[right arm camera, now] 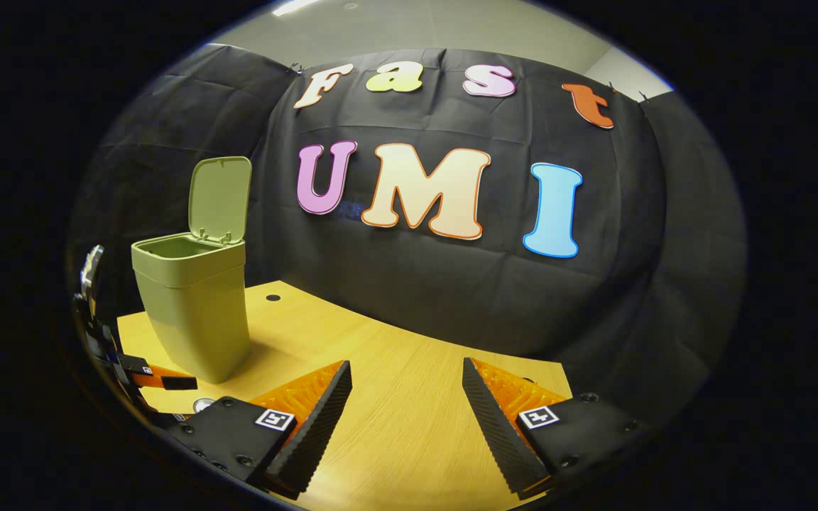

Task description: Press the lid of the desktop garbage bin to open it, pick up the crumpled paper on the desktop and throw it into the bin, then pick up the pop can on the desktop and drop it into the bin, and finally close the garbage bin lid.

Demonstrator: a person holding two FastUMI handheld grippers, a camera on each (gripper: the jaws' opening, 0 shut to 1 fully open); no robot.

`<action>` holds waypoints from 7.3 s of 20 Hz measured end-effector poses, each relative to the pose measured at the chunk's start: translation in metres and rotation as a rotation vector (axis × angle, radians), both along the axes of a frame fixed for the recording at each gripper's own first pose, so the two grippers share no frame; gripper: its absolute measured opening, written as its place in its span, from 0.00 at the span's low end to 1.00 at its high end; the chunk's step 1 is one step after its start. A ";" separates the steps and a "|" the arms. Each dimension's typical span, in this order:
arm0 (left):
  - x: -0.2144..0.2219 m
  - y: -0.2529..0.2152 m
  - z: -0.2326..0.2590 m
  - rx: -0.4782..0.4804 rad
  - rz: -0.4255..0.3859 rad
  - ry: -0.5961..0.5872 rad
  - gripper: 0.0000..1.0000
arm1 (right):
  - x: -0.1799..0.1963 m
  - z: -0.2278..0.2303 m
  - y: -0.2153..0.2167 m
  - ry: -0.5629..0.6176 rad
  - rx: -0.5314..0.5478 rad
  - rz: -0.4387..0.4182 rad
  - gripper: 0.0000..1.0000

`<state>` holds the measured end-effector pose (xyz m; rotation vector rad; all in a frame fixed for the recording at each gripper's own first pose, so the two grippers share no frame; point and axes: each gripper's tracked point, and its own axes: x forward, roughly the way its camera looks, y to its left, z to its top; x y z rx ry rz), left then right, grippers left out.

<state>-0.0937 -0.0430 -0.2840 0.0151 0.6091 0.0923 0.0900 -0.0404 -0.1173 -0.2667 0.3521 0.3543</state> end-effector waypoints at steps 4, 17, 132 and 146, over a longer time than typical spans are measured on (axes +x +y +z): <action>-0.011 -0.005 -0.033 -0.024 0.007 0.072 0.96 | -0.004 -0.002 -0.006 0.014 -0.001 -0.006 0.98; 0.016 0.010 0.002 0.002 -0.028 0.026 0.77 | -0.024 -0.009 -0.021 0.035 0.007 -0.046 0.98; 0.080 0.251 0.199 0.122 0.253 -0.185 0.98 | -0.053 -0.053 0.064 0.157 0.080 0.003 0.99; 0.091 0.223 0.207 0.038 0.202 -0.309 0.95 | -0.043 -0.027 0.073 0.116 0.155 0.001 0.99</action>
